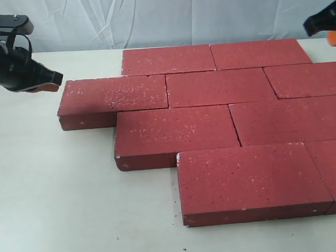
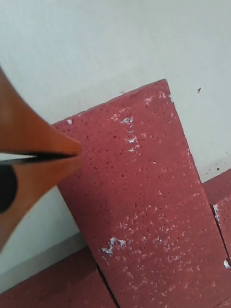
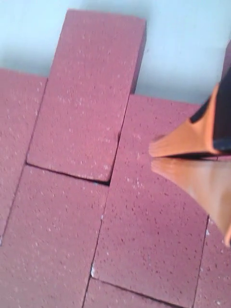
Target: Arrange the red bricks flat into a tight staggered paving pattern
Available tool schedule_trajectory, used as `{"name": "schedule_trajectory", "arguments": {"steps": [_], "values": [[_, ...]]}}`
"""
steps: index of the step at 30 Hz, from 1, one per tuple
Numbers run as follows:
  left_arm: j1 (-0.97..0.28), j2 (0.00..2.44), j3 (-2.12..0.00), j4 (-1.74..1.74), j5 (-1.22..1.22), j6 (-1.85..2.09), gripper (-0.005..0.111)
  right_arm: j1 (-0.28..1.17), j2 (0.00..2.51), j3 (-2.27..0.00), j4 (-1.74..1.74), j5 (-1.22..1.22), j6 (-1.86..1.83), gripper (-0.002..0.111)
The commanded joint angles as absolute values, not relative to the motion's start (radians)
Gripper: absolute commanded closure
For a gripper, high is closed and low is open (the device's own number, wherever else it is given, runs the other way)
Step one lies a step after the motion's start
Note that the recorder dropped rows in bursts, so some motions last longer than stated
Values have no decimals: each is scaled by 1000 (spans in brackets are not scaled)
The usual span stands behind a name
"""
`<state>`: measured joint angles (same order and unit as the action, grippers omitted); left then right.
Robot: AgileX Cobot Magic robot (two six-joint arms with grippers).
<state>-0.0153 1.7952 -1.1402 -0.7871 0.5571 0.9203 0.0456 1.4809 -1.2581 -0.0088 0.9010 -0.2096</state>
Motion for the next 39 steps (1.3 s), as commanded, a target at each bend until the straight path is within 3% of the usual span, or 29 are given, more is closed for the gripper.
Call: {"name": "schedule_trajectory", "arguments": {"steps": [1, 13, 25, 34, 39], "values": [[-22, 1767, -1135, -794, 569, 927, 107, -34, 1336, -1141, -34, 792, -204, 109], [-122, 1641, -1076, -796, 570, 953, 107, -69, 938, -731, 20, 371, -204, 109], [-122, 1292, -733, -941, 376, 951, 107, -69, 794, -719, 33, 390, -204, 109], [-122, 1231, -721, -1001, 442, 949, 107, -69, 794, -719, 32, 386, -206, 109], [-122, 1231, -721, -970, 342, 951, 107, -69, 794, -719, 43, 386, -204, 109]]}}
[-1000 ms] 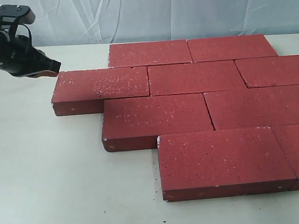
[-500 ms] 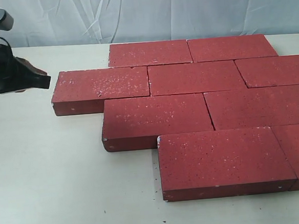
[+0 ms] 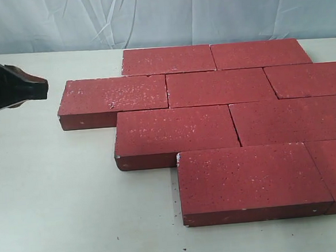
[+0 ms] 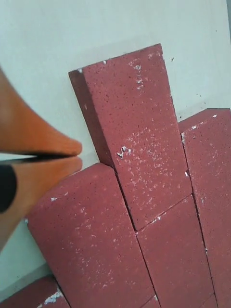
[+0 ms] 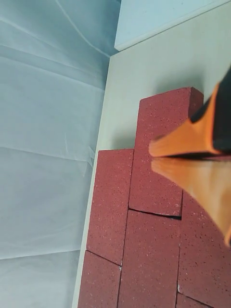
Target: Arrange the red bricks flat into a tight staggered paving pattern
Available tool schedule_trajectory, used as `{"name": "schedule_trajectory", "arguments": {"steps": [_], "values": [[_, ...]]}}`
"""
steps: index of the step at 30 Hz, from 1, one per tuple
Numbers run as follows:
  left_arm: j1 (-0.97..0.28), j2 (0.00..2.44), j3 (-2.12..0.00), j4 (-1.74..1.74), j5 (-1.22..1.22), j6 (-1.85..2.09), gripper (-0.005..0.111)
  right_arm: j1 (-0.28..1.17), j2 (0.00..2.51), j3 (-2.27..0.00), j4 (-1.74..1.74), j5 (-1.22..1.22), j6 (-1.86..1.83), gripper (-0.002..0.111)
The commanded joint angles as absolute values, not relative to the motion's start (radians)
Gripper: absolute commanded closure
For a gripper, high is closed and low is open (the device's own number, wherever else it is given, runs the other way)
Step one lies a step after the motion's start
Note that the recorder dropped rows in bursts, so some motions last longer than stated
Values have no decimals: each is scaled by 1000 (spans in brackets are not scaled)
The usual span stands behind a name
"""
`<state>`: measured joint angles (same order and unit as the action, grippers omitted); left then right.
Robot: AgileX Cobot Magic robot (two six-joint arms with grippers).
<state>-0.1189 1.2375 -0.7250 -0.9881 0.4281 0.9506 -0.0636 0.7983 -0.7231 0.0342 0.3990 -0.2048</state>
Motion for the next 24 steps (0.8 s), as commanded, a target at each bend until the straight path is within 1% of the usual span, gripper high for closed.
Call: {"name": "schedule_trajectory", "arguments": {"steps": [1, 14, 24], "values": [[-122, 1231, -721, -970, 311, 951, 107, -69, 794, -719, 43, 386, -204, 109], [-122, 1228, -721, -952, 103, 953, 107, -69, 794, -719, 43, 386, -204, 109], [-122, 1000, -709, -922, 119, 946, 107, -69, 794, -719, 44, 384, -204, 109]]}}
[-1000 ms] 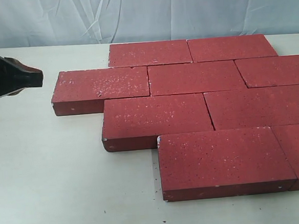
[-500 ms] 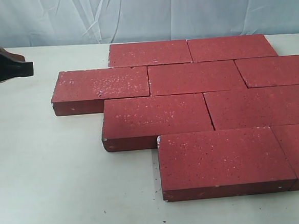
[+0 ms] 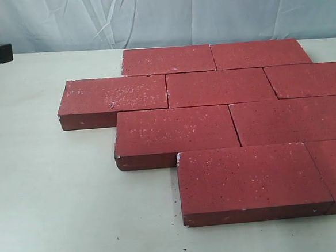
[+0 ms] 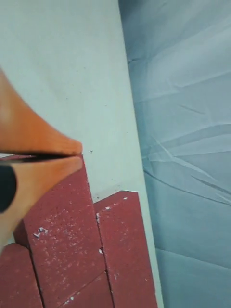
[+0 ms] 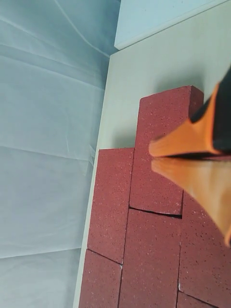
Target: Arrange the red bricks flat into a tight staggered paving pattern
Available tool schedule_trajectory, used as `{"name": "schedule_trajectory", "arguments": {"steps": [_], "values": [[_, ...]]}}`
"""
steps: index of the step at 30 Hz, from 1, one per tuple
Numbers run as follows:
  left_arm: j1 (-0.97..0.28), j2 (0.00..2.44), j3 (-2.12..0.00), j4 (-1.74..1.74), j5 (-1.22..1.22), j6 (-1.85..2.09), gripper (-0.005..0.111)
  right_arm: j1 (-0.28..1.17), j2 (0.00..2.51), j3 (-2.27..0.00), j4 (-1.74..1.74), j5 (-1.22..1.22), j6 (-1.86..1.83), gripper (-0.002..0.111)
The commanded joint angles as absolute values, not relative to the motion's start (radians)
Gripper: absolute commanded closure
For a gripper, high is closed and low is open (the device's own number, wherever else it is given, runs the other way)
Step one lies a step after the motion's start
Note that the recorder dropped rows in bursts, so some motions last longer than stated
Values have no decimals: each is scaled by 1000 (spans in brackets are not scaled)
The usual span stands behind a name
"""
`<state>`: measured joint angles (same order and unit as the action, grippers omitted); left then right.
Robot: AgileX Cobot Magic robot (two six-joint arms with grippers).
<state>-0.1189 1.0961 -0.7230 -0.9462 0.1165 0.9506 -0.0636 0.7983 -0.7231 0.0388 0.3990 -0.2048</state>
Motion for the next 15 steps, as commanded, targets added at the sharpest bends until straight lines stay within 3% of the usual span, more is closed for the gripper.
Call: {"name": "schedule_trajectory", "arguments": {"steps": [1, 15], "values": [[-122, 976, -704, -918, 117, 946, 107, -69, 794, -719, 44, 384, -204, 109], [-122, 655, -542, -773, 134, 950, 107, -69, 794, -719, 44, 384, -204, 109]]}}
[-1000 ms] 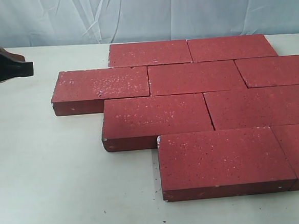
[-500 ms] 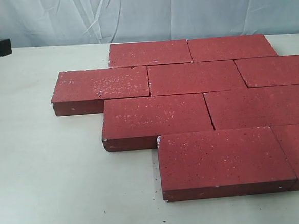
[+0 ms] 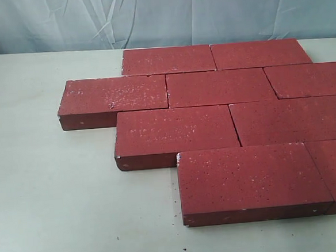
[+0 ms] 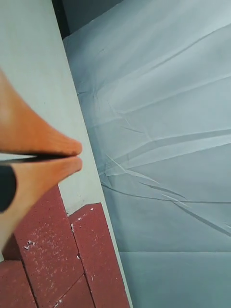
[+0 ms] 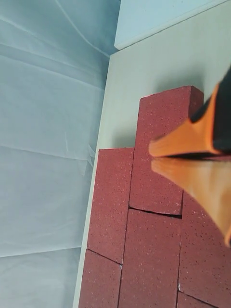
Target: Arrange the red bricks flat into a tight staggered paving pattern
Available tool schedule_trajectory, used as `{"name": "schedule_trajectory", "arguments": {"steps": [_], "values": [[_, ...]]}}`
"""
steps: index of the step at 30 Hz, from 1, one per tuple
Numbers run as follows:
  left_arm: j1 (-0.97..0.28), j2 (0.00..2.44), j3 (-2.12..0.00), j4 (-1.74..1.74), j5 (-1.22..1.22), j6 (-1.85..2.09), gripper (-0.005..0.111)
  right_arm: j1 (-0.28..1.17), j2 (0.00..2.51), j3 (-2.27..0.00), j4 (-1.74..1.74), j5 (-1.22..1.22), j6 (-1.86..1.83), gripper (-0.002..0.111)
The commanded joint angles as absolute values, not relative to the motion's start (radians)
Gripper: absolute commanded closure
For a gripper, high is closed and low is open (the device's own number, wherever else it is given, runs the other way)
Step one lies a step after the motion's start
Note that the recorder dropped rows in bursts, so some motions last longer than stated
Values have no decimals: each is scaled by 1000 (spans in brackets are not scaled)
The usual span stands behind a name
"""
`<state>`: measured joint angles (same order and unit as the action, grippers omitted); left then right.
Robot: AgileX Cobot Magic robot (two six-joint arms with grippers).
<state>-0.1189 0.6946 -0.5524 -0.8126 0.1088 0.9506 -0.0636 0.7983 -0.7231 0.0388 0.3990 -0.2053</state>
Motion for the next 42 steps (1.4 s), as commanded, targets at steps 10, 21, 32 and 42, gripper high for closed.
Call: {"name": "schedule_trajectory", "arguments": {"steps": [10, 21, 32, 42], "values": [[-122, 615, -538, -711, 240, 910, 107, -69, 794, -719, 44, 386, -204, 109], [-122, 454, -367, -144, 96, 285, 107, -69, 794, -719, 44, 386, -204, 109], [-120, 235, -225, 68, 15, 92, 107, -69, 794, -719, 44, 381, -204, 109], [-120, 94, -123, 129, 22, 0, 107, -69, 794, -719, 44, 379, -204, 109]]}}
